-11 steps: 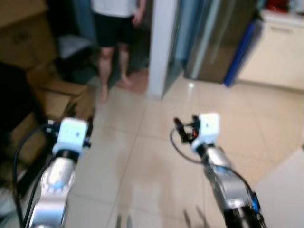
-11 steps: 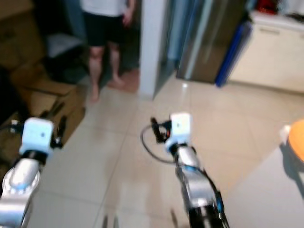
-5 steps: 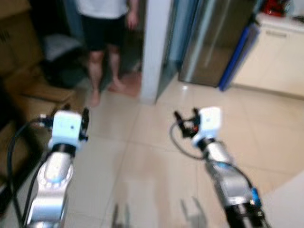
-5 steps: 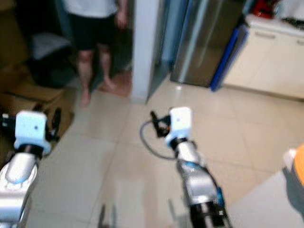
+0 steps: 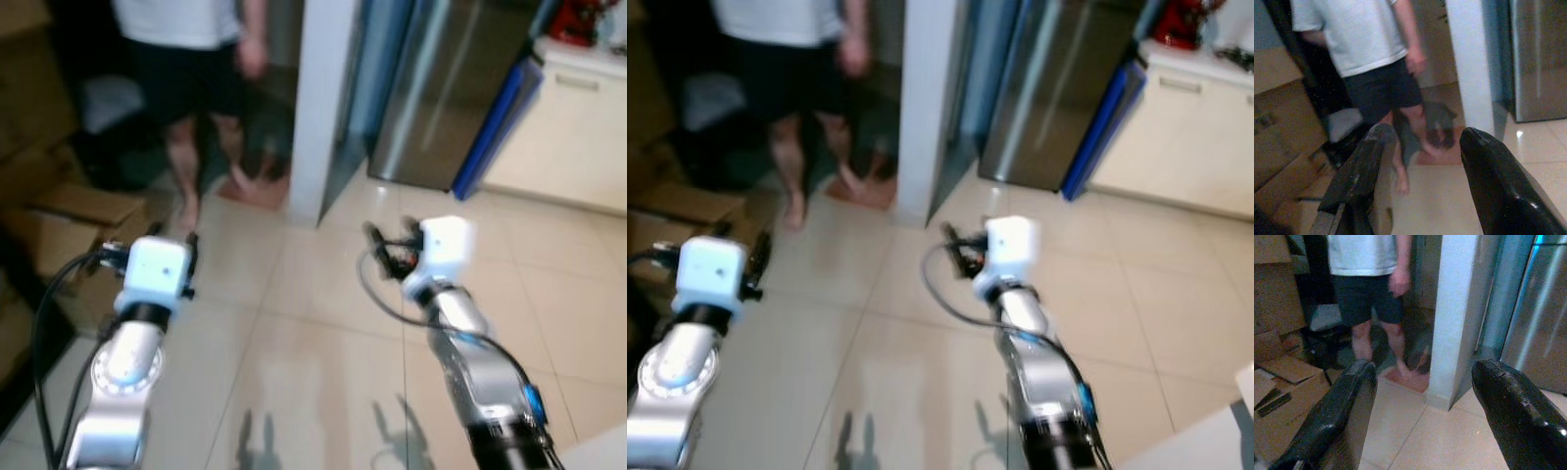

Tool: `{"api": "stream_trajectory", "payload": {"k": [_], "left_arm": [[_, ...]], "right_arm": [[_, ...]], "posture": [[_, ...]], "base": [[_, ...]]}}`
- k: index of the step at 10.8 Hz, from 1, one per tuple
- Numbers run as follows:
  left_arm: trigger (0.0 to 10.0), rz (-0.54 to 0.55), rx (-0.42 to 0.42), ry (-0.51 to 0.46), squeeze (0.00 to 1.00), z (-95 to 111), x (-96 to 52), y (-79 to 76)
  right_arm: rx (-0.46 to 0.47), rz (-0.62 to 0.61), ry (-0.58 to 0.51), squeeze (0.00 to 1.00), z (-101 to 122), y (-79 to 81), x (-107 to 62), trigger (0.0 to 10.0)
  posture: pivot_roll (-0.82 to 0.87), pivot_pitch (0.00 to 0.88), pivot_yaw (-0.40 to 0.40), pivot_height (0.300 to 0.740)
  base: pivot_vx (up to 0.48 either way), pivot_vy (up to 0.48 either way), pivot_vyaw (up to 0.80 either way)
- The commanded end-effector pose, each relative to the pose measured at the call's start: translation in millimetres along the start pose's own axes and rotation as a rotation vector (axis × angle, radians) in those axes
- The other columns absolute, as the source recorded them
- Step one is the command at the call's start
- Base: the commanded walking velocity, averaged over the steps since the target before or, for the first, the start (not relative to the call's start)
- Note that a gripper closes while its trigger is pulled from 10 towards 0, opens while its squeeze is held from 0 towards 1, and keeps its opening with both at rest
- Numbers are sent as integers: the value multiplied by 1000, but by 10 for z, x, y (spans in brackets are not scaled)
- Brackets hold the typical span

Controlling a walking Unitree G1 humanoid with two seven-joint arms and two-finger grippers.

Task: Setting the table

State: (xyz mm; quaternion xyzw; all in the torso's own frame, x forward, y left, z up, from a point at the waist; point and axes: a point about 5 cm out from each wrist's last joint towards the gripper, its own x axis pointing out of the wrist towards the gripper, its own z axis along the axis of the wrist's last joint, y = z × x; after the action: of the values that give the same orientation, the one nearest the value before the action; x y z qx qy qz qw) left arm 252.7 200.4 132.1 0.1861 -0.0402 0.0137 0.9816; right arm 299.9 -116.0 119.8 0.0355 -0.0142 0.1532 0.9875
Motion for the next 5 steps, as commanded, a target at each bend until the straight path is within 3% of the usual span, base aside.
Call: {"api": "stream_trajectory", "payload": {"k": [1, 3, 5], "left_arm": [[10000, -42, -10, -21, 0, 40, 26, -125], [10000, -32, -13, -25, 0, 55, -4, -155], [10000, -35, -5, -30, 0, 54, 36, -126]], "right_arm": [[-20, -46, -4, 0, 46, -156, -36, 10000], [-10, -67, 7, 0, 38, -200, -107, 10000], [-23, -42, -7, 0, 94, -168, -30, 10000]], "posture": [[32, 0, -76, 740], [31, 0, -91, 740], [35, 0, -94, 740]], "base": [[409, 0, 0], [409, 0, 0], [409, 0, 0]]}}
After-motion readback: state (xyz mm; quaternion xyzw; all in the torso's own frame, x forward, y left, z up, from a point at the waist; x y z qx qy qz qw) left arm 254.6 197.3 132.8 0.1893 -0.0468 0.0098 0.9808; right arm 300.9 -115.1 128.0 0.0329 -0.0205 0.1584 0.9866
